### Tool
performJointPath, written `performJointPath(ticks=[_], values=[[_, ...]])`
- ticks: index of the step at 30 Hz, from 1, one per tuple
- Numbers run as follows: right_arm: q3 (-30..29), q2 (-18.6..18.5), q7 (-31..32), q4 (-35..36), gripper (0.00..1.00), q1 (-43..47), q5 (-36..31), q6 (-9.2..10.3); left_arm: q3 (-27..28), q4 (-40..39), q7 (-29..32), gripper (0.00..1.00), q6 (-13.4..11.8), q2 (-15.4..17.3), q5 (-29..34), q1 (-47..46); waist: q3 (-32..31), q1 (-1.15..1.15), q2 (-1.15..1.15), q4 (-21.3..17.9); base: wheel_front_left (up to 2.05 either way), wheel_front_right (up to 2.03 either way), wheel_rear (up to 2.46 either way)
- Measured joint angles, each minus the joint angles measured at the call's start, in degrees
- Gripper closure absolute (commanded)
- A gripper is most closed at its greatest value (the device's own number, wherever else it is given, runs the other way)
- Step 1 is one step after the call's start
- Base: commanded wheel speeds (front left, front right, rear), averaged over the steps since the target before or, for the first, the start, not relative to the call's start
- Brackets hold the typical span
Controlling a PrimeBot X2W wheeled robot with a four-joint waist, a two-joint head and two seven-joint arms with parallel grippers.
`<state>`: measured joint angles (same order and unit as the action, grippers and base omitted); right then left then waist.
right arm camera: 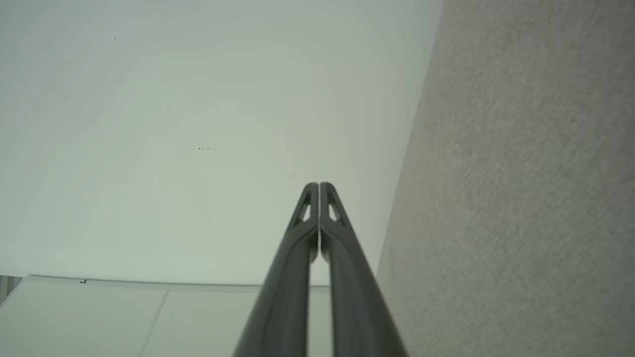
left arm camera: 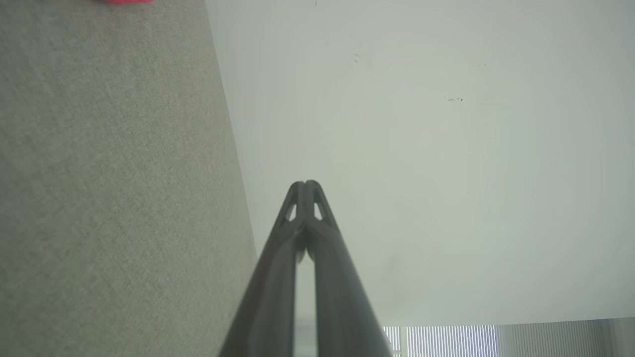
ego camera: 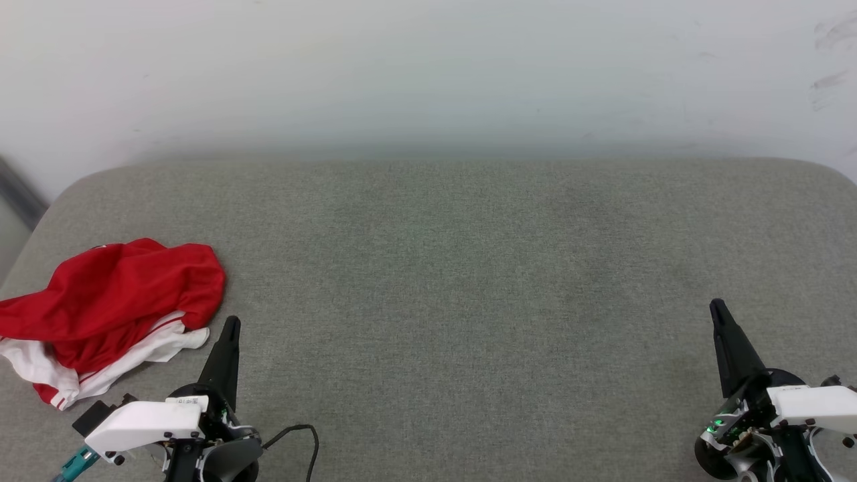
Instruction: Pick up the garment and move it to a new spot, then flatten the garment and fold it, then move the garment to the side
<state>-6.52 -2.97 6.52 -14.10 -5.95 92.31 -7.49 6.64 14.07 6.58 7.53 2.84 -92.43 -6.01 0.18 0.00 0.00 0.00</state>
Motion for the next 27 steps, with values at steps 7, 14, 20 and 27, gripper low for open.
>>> performJointPath(ticks=[7, 14, 20, 27], values=[[0.00, 0.00, 0.00, 0.00, 1.00, 0.00, 0.00, 0.00, 0.00, 0.00, 0.00, 1.00, 0.00, 0.00, 0.00, 0.00, 0.00, 0.00, 0.00, 0.00, 0.00, 0.00, 0.00], [0.00, 0.00, 0.00, 0.00, 1.00, 0.00, 0.00, 0.00, 0.00, 0.00, 0.00, 1.00, 0.00, 0.00, 0.00, 0.00, 0.00, 0.00, 0.00, 0.00, 0.00, 0.00, 0.00], [0.00, 0.00, 0.00, 0.00, 1.00, 0.00, 0.00, 0.00, 0.00, 0.00, 0.00, 1.00, 0.00, 0.00, 0.00, 0.00, 0.00, 0.00, 0.00, 0.00, 0.00, 0.00, 0.00], [0.00, 0.00, 0.00, 0.00, 1.00, 0.00, 0.00, 0.00, 0.00, 0.00, 0.00, 1.00, 0.00, 0.00, 0.00, 0.00, 0.00, 0.00, 0.00, 0.00, 0.00, 0.00, 0.00]])
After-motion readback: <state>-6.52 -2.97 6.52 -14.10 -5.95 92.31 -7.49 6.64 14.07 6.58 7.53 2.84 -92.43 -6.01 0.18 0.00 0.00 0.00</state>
